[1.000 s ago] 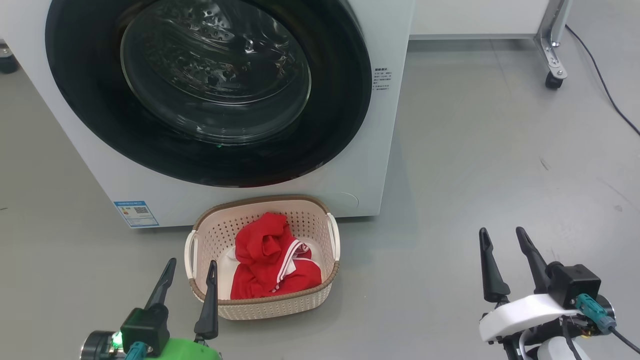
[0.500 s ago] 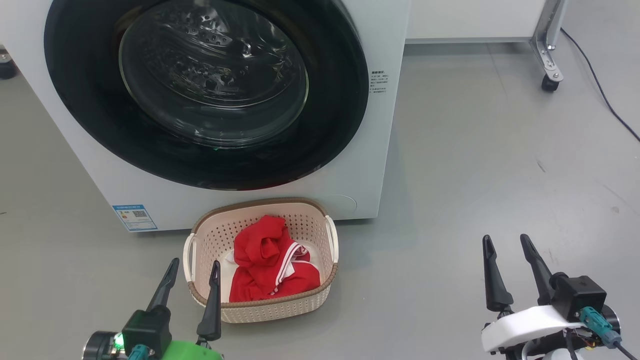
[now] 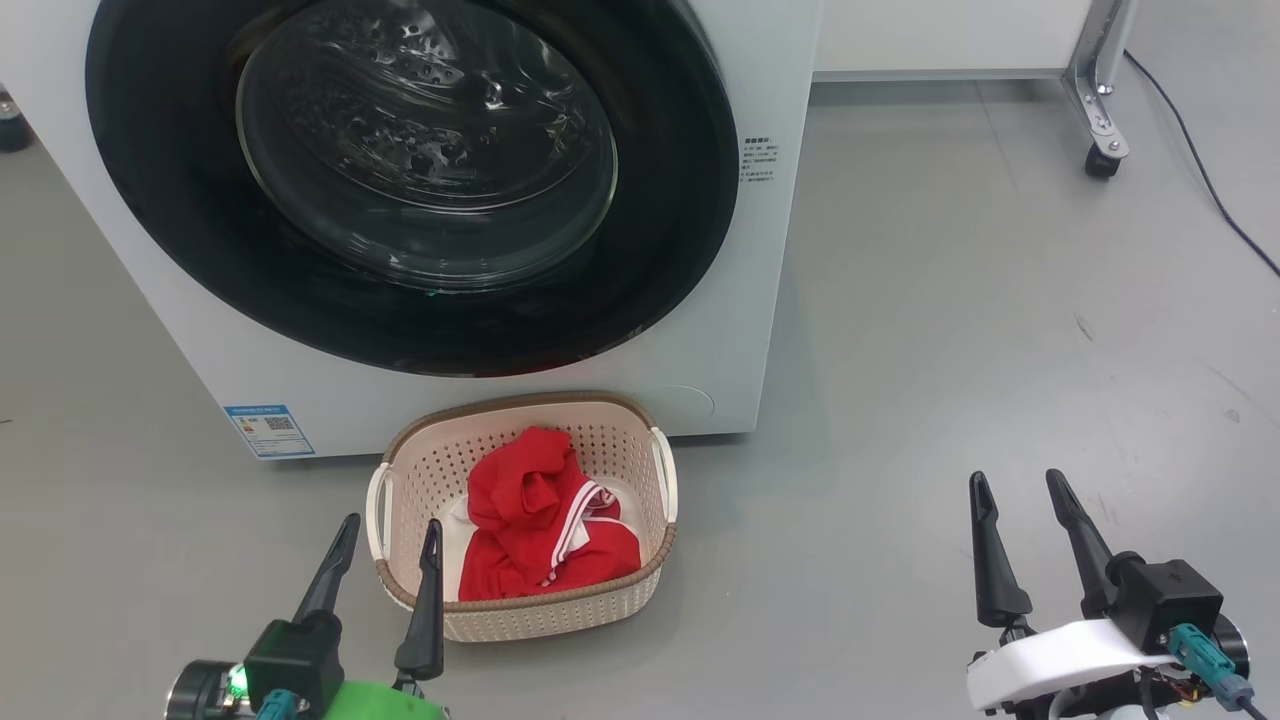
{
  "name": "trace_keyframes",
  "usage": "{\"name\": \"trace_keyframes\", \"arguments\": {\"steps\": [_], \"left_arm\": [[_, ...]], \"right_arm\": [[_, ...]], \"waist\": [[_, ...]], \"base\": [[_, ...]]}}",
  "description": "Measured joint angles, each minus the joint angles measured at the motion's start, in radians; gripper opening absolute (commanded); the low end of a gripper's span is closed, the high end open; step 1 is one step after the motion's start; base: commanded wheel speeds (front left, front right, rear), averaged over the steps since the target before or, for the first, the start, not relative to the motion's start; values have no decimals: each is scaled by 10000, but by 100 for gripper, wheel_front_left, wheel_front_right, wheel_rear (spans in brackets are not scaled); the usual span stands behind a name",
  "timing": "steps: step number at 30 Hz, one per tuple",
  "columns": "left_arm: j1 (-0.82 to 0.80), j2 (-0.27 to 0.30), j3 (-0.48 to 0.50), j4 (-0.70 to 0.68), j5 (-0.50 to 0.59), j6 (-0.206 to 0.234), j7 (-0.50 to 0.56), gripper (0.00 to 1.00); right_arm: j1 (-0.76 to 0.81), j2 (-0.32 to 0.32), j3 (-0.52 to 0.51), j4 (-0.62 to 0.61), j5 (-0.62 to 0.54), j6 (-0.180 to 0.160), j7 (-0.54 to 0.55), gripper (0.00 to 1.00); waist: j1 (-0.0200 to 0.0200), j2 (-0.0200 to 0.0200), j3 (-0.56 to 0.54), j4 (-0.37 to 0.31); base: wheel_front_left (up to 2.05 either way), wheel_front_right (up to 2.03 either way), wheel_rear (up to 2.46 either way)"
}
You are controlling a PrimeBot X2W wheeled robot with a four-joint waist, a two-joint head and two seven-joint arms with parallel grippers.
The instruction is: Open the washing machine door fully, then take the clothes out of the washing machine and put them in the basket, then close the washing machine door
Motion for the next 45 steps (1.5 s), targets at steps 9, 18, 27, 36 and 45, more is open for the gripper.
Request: {"name": "trace_keyframes", "arguments": {"steps": [9, 18, 27, 36, 45], "left_arm": [[0, -2, -35, -50, 0, 0, 0, 100], [1, -2, -52, -136, 0, 0, 2, 100], [1, -2, -65, -199, 0, 2, 13, 100], [213, -123, -138, 391, -33, -2, 44, 0], [266, -138, -123, 313, -815, -134, 44, 0]], "right_arm": [[174, -63, -12, -182, 0, -40, 2, 100], [181, -115, -10, -387, -2, -52, 4, 100], [277, -159, -12, -566, -2, -123, 96, 100], [611, 92, 104, 31, 19, -115, 105, 0], [613, 119, 77, -10, 771, -19, 107, 0]], "waist": [[0, 0, 22, 20], [0, 0, 46, 55], [0, 0, 103, 94], [0, 0, 119, 101], [1, 0, 112, 87]], "base": [[0, 0, 0], [0, 0, 0], [0, 0, 0], [0, 0, 0], [0, 0, 0]]}}
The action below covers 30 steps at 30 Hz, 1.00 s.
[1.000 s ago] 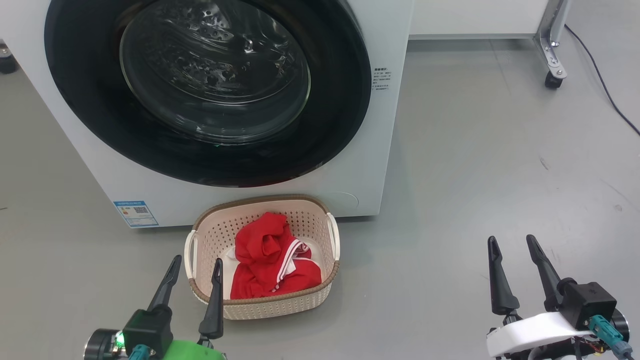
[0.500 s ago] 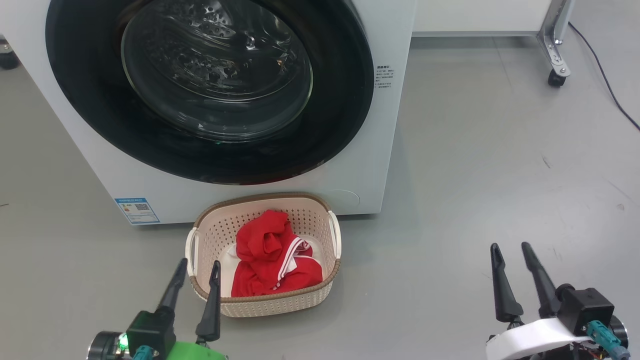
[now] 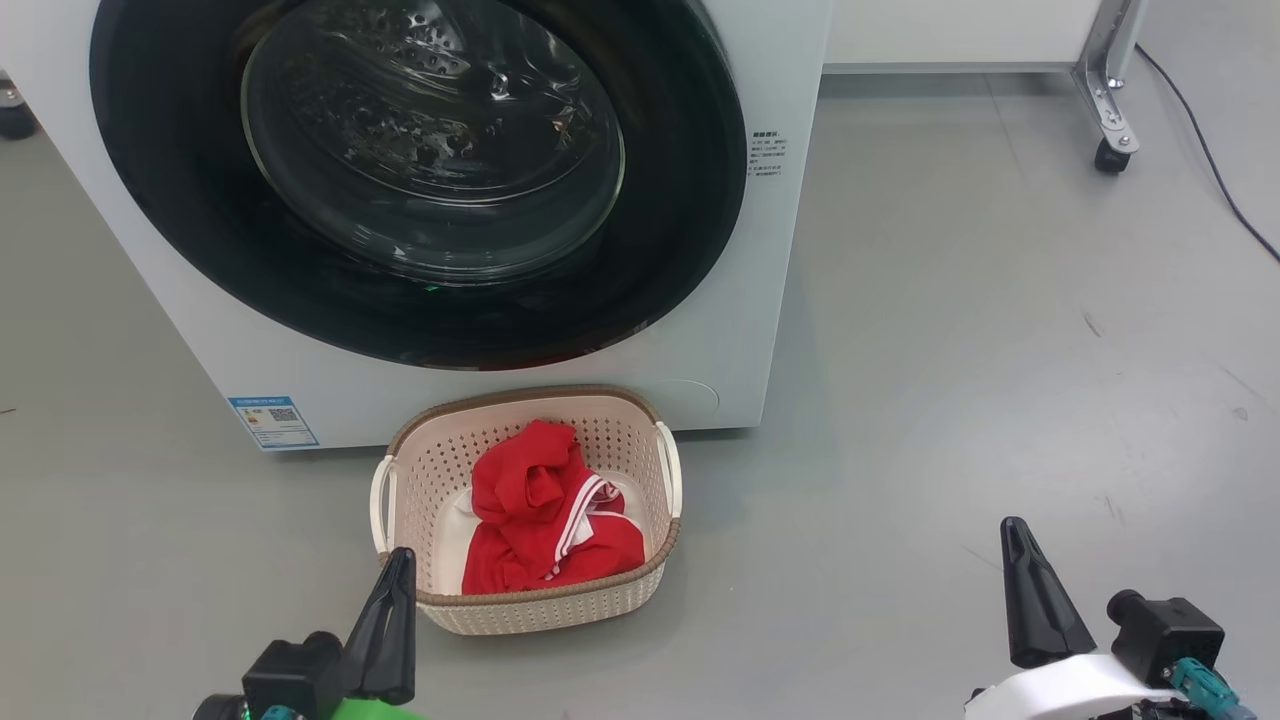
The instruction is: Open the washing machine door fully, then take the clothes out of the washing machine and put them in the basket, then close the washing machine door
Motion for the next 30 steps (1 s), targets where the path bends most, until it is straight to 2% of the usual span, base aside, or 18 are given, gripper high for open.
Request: {"name": "trace_keyframes", "arguments": {"steps": [30], "left_arm": [[-15, -21, 807, 4, -3611, -443, 807, 0]], "right_arm": [[-283, 132, -803, 201, 3453, 268, 794, 0]], "waist": [[0, 0, -24, -49]], "base": [[0, 0, 0]]}}
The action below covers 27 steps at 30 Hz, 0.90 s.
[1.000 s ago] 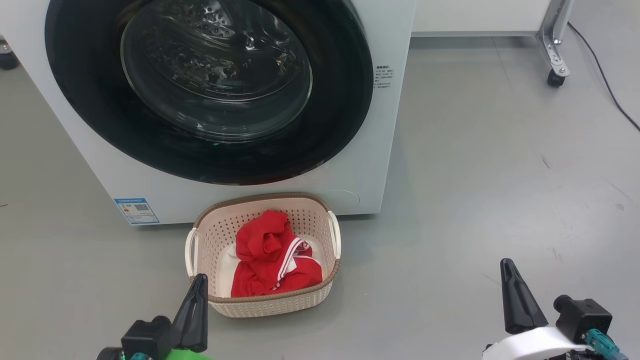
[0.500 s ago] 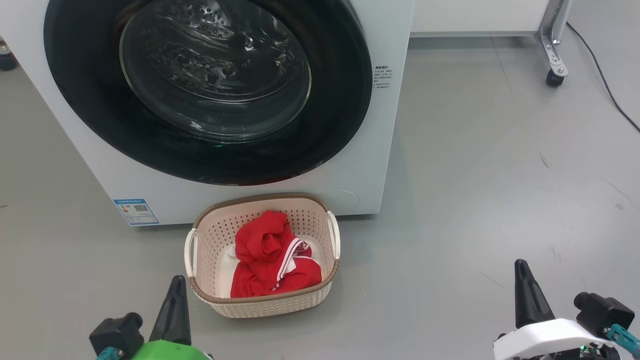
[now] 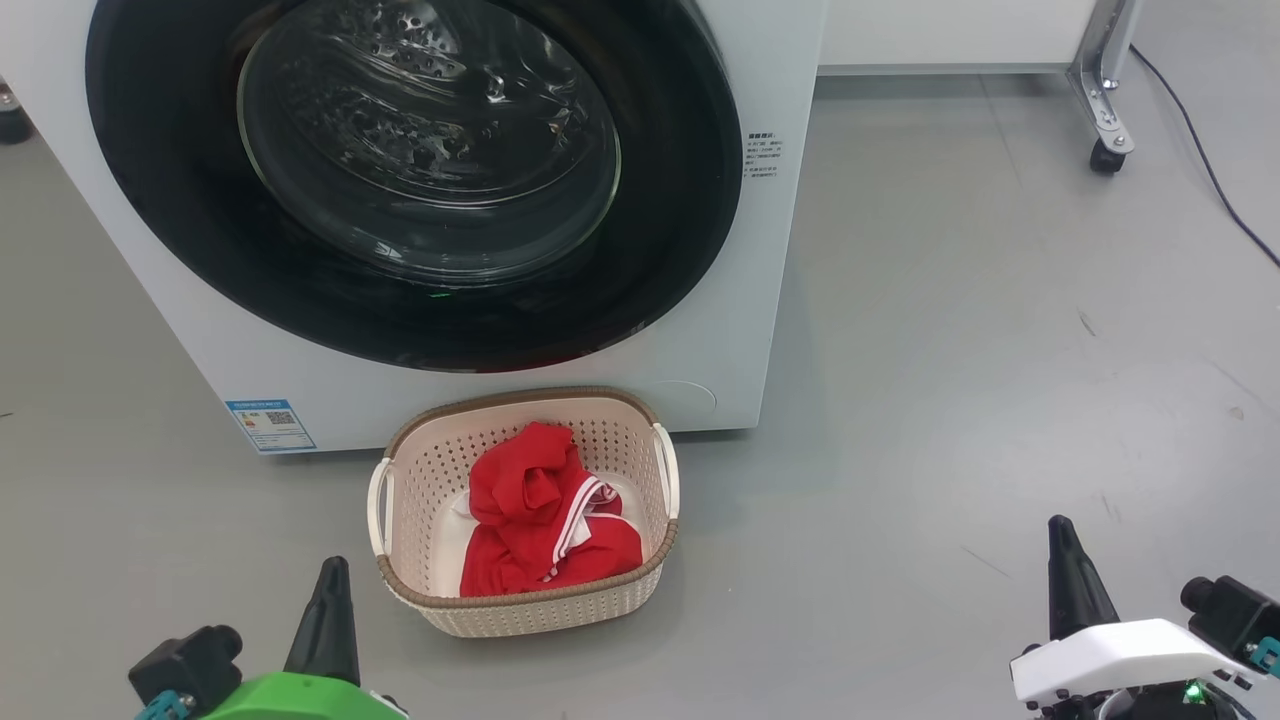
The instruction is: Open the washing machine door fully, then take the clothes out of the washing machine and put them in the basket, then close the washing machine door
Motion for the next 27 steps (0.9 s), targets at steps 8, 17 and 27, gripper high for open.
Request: {"name": "trace_keyframes", "arguments": {"steps": [8, 17, 27], "left_arm": [[-37, 27, 238, 71, -936, -115, 249, 0], [-120, 42, 472, 150, -1973, -267, 439, 0], [-298, 63, 688, 318, -3045, -437, 706, 0]], "right_arm": [[-126, 2, -163, 140, 853, 105, 230, 0], [-289, 2, -387, 320, 1839, 257, 453, 0], [-509, 6, -627, 508, 2907, 393, 704, 0]], "waist": [[0, 0, -10, -13], [0, 0, -21, -26], [0, 0, -34, -42]], "base": [[0, 0, 0], [0, 0, 0], [0, 0, 0]]}}
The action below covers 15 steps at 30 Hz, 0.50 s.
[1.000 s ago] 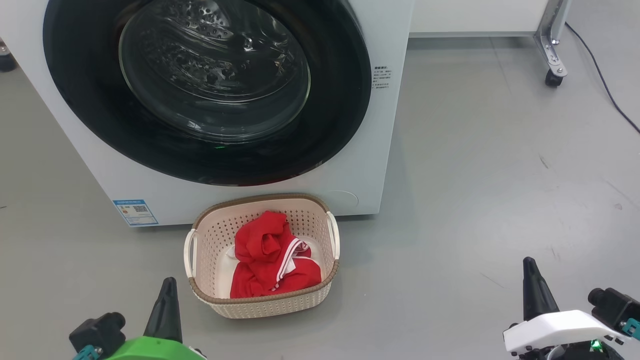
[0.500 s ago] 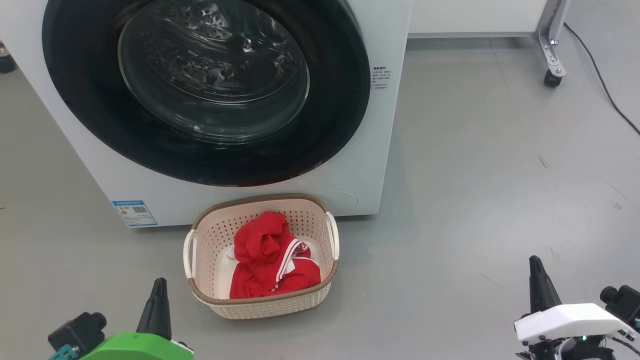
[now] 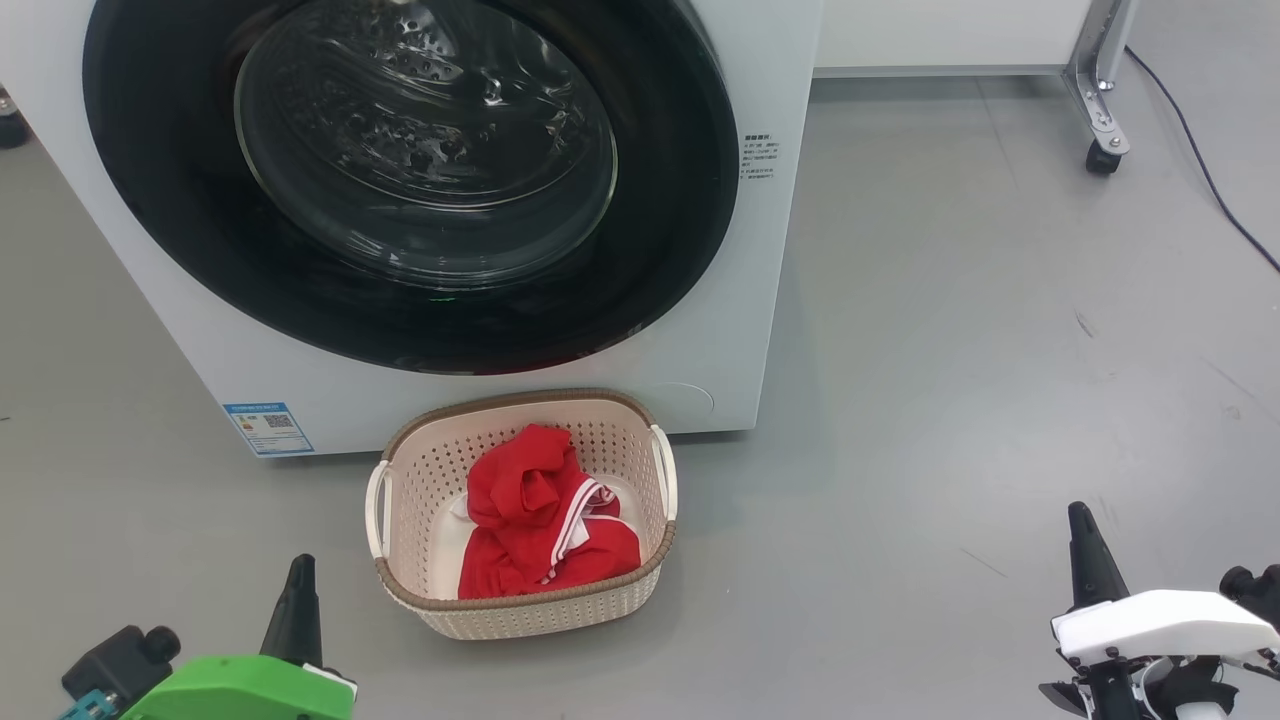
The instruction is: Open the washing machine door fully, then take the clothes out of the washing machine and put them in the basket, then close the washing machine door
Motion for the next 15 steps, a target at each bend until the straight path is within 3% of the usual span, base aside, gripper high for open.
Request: {"name": "trace_keyframes", "arguments": {"steps": [15], "left_arm": [[-228, 23, 437, 197, -1793, -341, 385, 0]], "right_arm": [[-360, 36, -360, 305, 1697, 222, 408, 0]], "waist": [[0, 0, -23, -25]], "base": [[0, 0, 0]]}}
